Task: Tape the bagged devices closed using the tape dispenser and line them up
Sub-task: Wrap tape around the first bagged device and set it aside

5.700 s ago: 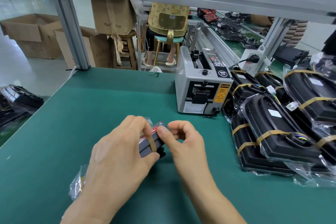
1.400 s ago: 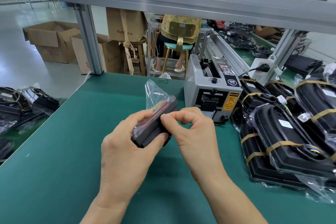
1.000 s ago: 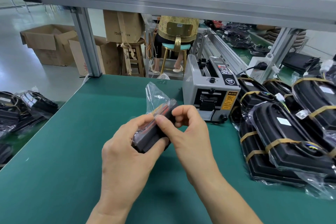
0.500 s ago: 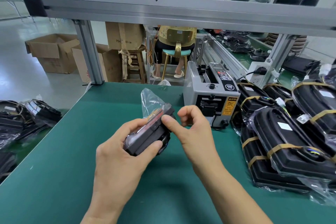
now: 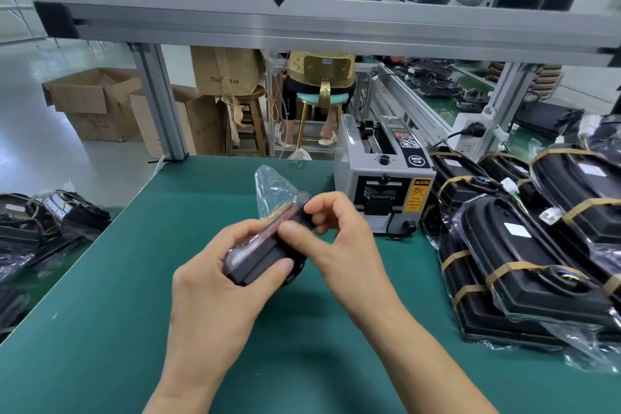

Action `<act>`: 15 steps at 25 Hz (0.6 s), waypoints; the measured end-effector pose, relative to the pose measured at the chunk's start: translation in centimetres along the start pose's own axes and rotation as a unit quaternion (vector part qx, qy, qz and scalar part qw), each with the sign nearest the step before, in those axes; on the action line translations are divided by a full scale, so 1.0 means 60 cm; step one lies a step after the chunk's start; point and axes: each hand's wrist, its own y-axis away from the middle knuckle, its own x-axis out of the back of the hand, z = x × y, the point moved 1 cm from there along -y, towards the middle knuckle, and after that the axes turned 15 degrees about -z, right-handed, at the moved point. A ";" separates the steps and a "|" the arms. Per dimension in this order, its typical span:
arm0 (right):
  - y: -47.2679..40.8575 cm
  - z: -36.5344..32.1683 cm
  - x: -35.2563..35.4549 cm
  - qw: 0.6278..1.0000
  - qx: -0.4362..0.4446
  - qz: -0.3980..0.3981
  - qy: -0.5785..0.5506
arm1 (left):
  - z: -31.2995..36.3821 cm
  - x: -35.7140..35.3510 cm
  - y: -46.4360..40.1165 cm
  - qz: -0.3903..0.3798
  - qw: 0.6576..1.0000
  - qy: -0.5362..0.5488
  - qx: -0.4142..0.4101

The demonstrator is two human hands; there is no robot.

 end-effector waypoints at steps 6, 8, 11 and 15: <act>-0.022 -0.014 0.017 0.990 0.037 -0.039 0.133 | -0.008 0.021 -0.006 -0.007 1.000 0.001 -0.013; -0.034 -0.008 0.036 0.995 -0.002 0.000 0.103 | -0.014 0.033 -0.005 -0.017 1.000 0.011 -0.008; -0.019 0.028 0.051 0.989 -0.058 -0.139 0.012 | -0.041 0.056 0.003 0.042 0.995 0.092 -0.011; 0.005 0.051 0.025 0.962 -0.060 -0.264 0.019 | -0.082 0.048 0.019 0.050 0.930 0.363 -0.016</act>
